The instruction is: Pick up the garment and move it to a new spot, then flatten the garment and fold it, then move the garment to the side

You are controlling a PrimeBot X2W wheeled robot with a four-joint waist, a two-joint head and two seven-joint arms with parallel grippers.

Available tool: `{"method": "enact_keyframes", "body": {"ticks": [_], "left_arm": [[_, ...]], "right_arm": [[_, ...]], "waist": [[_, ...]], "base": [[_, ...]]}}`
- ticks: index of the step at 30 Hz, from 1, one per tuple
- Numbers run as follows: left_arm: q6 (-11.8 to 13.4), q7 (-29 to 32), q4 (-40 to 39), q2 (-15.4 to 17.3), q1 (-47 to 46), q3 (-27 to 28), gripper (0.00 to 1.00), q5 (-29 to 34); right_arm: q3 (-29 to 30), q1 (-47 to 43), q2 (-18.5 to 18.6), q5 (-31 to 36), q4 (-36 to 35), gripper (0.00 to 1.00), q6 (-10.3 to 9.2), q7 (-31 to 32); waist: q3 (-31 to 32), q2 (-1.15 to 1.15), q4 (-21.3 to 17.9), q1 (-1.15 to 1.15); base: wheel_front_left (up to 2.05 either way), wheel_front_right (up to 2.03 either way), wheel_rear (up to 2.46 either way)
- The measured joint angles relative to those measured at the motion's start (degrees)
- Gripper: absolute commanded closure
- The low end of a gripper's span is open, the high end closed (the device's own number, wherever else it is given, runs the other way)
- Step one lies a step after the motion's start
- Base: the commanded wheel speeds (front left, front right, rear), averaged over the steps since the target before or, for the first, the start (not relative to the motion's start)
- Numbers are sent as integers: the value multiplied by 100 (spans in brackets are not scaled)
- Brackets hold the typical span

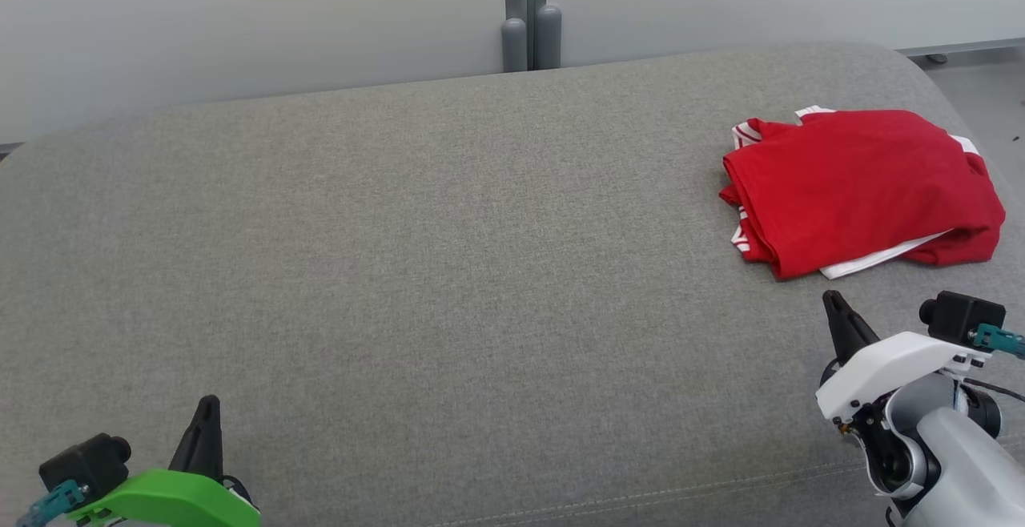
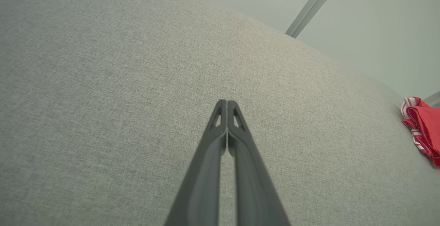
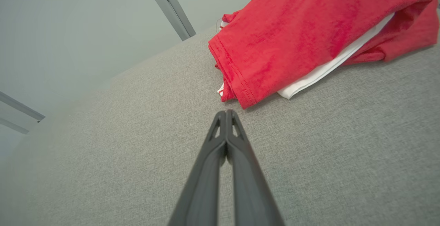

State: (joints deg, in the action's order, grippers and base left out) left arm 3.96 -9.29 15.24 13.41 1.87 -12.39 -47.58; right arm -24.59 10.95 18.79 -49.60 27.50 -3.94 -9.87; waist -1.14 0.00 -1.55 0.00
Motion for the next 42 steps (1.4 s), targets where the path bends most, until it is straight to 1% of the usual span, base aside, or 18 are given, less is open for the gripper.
{"method": "enact_keyframes", "body": {"ticks": [23,24,27,31,42], "left_arm": [[-303,431,2,-303,-42,470,100,-1285],[-316,463,3,-320,-58,489,100,-1333],[-358,528,2,-359,-109,544,100,-1517],[-447,623,4,-410,-135,662,100,-1769],[-556,846,12,-566,-213,886,100,-2418]], "right_arm": [[880,-163,-435,-1229,-300,100,307,441],[916,-179,-454,-1299,-308,100,341,457],[1037,-203,-509,-1456,-346,100,344,516],[1240,-214,-617,-1746,-416,100,441,620],[1680,-315,-835,-2361,-576,100,594,837]], "waist": [[28,0,45,0],[30,0,47,0],[33,0,52,0],[40,0,63,0],[55,0,85,0]], "base": [[0,0,0],[0,0,0],[0,0,0],[0,0,0],[0,0,0]]}}
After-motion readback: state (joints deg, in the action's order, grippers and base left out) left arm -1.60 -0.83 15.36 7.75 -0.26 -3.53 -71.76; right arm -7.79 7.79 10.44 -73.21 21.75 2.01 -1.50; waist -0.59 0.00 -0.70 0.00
